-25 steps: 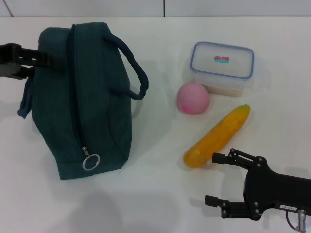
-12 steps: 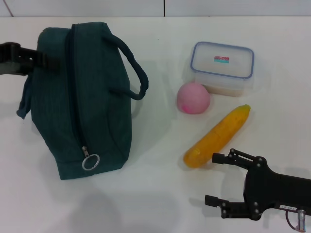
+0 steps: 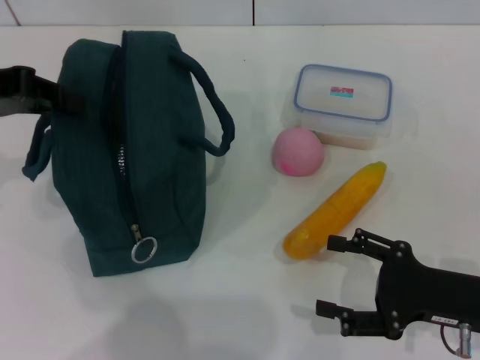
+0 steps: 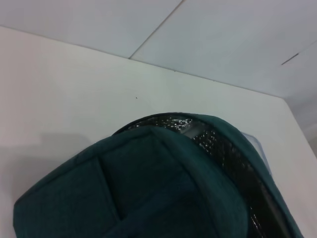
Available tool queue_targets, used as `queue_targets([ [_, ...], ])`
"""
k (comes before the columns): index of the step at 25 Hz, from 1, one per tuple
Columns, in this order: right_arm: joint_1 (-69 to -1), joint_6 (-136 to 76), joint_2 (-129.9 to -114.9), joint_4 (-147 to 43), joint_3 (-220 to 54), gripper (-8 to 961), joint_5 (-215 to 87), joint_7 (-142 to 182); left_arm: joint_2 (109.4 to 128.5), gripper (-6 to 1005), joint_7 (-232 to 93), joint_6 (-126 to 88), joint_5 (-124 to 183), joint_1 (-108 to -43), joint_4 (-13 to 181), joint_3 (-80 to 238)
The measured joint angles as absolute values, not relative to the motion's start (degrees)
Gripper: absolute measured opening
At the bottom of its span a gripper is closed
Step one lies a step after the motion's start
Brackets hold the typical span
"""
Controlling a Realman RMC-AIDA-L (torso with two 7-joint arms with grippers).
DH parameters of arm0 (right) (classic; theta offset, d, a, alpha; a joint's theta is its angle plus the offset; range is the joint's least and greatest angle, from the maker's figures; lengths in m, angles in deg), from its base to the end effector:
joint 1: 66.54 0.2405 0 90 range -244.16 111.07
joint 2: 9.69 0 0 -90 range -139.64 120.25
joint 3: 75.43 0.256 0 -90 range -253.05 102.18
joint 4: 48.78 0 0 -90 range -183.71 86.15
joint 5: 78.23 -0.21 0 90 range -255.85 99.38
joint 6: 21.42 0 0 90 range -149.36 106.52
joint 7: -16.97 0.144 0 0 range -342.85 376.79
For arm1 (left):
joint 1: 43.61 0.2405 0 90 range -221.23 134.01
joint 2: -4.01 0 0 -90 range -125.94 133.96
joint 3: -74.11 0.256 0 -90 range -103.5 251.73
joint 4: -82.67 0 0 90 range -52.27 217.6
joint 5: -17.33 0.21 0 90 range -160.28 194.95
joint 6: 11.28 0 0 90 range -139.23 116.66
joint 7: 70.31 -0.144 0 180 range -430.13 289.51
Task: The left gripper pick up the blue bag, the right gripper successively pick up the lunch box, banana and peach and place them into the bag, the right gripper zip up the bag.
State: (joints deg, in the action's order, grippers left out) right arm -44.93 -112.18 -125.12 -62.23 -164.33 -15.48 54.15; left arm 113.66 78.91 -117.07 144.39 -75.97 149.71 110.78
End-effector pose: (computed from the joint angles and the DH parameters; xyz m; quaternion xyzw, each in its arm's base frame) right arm 0.2794 0.2343 -0.0634 -0.9313 0.0673 0.3411 0.1085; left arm -0.2401 0.3453 0.1382 -0.8020 -0.5699 -0.1327 0.1202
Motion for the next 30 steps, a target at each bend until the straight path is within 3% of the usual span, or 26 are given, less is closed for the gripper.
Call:
queue_targets([
  [6, -44.9, -112.6, -125.23, -62.0, -164.3, 871, -18.3, 54.8, 113.5, 42, 79.0, -117.1, 144.3, -76.1, 149.0, 110.8],
  [20, -45.6, -112.8, -125.48, -54.9, -164.3, 870, -50.4, 95.7, 113.41, 43, 80.1, -119.2, 136.4, -75.8, 148.9, 110.4],
  [30, -44.2, -96.7, -125.65, -54.1, -164.6, 870, -53.3, 109.7, 113.68, 41, 79.8, -119.2, 136.2, -76.1, 148.9, 111.0],
])
